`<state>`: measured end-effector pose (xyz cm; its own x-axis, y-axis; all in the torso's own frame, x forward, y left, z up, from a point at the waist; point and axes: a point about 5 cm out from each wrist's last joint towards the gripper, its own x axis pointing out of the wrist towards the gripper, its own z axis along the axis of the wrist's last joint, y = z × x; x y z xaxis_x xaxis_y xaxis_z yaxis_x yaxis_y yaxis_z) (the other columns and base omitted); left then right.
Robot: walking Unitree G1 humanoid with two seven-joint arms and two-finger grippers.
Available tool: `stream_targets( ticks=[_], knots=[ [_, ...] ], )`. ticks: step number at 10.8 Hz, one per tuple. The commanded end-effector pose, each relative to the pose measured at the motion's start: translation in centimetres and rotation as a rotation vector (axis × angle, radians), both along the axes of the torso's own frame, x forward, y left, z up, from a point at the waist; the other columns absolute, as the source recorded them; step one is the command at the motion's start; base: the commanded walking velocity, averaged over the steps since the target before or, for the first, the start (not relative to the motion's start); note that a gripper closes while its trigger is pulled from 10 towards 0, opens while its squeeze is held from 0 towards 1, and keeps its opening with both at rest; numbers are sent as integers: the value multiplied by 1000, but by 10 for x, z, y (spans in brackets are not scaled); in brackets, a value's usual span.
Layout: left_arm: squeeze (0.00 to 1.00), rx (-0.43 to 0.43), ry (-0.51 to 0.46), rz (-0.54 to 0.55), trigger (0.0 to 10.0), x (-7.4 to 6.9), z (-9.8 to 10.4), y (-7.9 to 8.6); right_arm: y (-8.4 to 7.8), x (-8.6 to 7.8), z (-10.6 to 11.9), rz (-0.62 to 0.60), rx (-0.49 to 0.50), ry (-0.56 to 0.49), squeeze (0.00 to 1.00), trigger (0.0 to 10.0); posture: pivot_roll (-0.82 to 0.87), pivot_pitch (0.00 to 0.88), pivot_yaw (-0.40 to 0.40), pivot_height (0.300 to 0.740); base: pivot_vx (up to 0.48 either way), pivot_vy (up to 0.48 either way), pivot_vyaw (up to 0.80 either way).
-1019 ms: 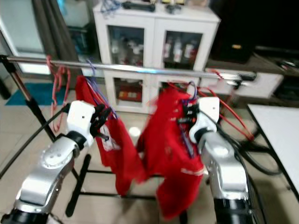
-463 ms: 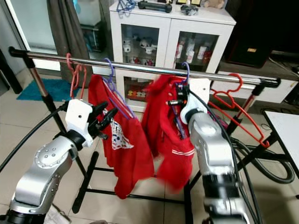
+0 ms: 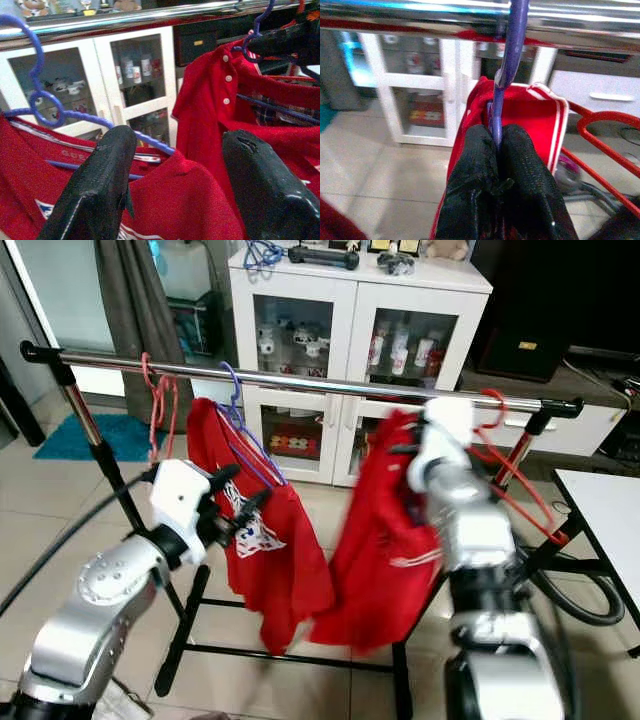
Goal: Hang hanger
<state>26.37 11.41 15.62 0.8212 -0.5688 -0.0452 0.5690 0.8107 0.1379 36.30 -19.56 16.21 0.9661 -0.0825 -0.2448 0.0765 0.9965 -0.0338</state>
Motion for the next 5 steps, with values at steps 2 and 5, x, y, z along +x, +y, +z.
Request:
stream_targets(
  ticks=[2, 5],
  knots=[
    [1000, 10, -2, -18, 10000, 0, 2, -1, -10, 6, -1, -18, 24, 0, 0, 10000, 78, 0, -31, 740, 0, 0, 0],
    [1000, 35, 3, -20, 10000, 1, 1, 0, 0, 8, -14, 95, 35, 65, 0, 10000, 84, 0, -28, 740, 0, 0, 0]
  ],
)
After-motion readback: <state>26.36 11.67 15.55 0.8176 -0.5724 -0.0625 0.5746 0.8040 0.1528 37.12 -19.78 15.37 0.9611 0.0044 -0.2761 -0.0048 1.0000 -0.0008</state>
